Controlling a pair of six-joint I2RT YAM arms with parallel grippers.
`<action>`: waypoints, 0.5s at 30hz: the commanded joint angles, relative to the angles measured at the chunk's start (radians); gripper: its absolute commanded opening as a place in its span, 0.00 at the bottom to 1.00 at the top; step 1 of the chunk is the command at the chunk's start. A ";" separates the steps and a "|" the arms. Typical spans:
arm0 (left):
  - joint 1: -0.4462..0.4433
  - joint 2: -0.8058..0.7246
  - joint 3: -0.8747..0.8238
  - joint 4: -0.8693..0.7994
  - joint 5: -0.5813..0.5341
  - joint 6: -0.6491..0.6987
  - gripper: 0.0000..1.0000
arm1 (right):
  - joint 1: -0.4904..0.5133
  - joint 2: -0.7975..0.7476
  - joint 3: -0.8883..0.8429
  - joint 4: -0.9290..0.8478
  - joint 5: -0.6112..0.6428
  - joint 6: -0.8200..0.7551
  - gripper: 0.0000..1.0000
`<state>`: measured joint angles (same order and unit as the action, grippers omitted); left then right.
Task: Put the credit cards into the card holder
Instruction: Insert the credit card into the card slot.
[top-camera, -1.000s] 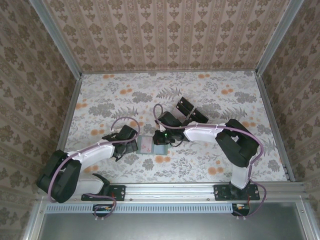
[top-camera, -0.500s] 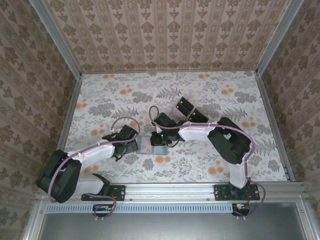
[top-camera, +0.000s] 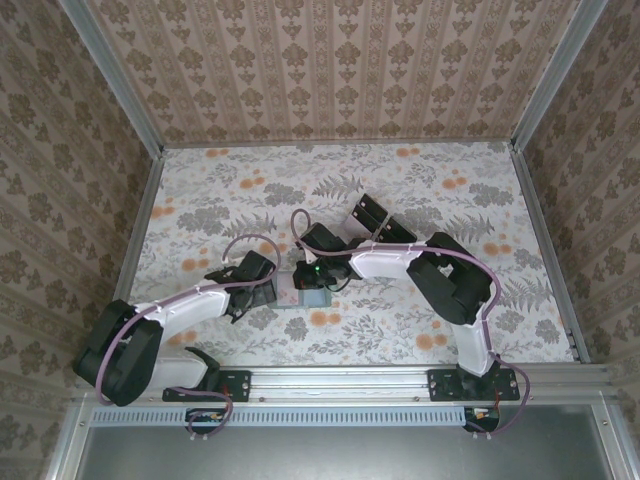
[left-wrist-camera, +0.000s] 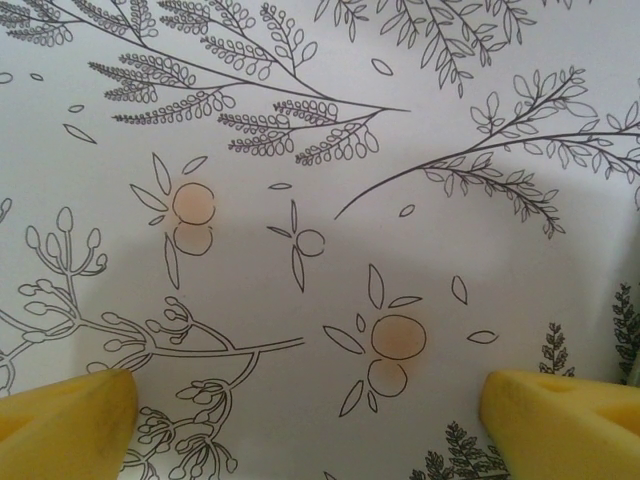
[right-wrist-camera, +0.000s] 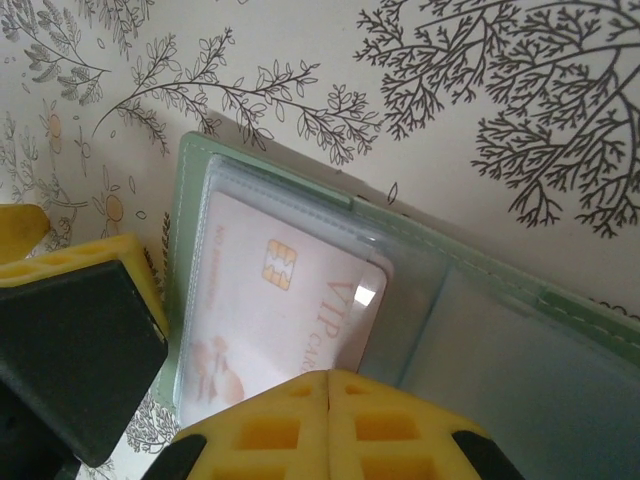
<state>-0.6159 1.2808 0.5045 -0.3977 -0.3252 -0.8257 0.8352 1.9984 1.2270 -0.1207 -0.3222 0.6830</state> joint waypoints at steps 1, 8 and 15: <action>-0.011 0.001 -0.023 0.049 0.063 0.009 1.00 | 0.004 -0.042 0.005 -0.045 -0.008 -0.009 0.08; -0.007 -0.106 0.009 -0.030 0.035 0.035 1.00 | 0.001 -0.183 -0.016 -0.159 0.092 -0.090 0.31; -0.008 -0.191 0.035 -0.075 0.044 0.047 1.00 | -0.004 -0.161 0.016 -0.237 0.149 -0.169 0.34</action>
<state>-0.6205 1.1137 0.5083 -0.4290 -0.2913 -0.8036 0.8349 1.8198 1.2228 -0.2764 -0.2222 0.5697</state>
